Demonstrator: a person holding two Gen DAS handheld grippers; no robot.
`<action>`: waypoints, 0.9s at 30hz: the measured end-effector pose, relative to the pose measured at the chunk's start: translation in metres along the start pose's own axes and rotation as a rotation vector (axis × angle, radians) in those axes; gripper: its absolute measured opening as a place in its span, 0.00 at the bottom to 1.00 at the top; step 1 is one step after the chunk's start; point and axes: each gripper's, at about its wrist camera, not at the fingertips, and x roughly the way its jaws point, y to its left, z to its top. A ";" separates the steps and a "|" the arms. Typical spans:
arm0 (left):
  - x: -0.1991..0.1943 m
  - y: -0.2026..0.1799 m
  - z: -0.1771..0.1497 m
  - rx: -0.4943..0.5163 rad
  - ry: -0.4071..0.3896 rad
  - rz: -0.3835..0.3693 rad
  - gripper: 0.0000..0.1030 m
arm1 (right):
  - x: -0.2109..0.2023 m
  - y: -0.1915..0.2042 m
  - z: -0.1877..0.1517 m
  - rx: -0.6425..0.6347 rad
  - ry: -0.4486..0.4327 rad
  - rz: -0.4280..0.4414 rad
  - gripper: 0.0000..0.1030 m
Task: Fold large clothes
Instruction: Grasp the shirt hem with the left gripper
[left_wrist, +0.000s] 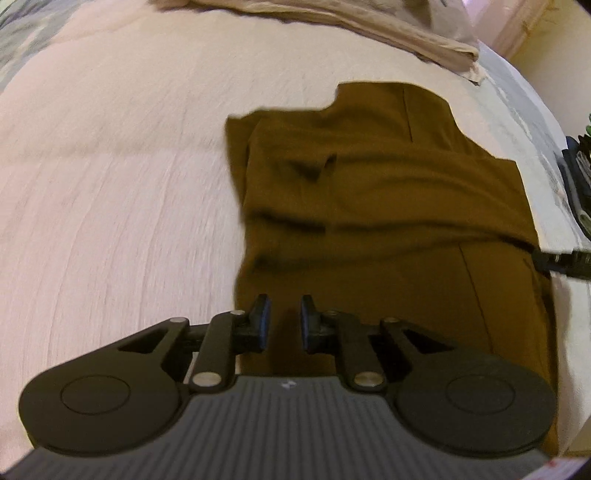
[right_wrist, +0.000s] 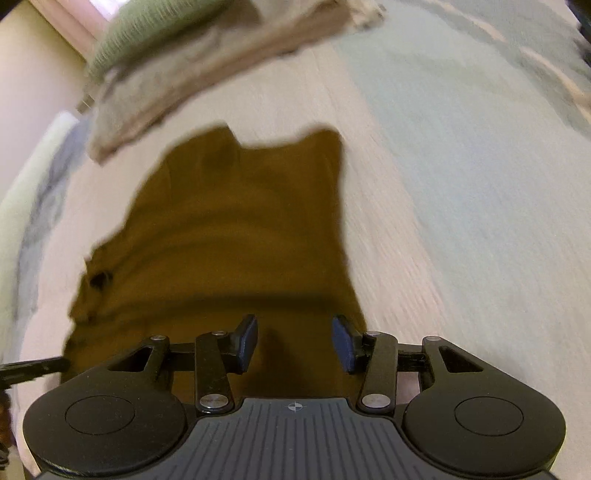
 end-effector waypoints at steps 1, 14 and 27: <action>-0.007 -0.002 -0.009 -0.007 0.002 0.002 0.11 | -0.006 -0.003 -0.009 -0.002 0.010 0.004 0.41; -0.068 0.000 -0.141 0.148 0.120 -0.065 0.13 | -0.076 0.013 -0.137 -0.120 0.146 -0.133 0.49; -0.136 -0.026 -0.254 0.976 0.007 -0.096 0.48 | -0.127 0.089 -0.243 -0.624 0.143 -0.114 0.60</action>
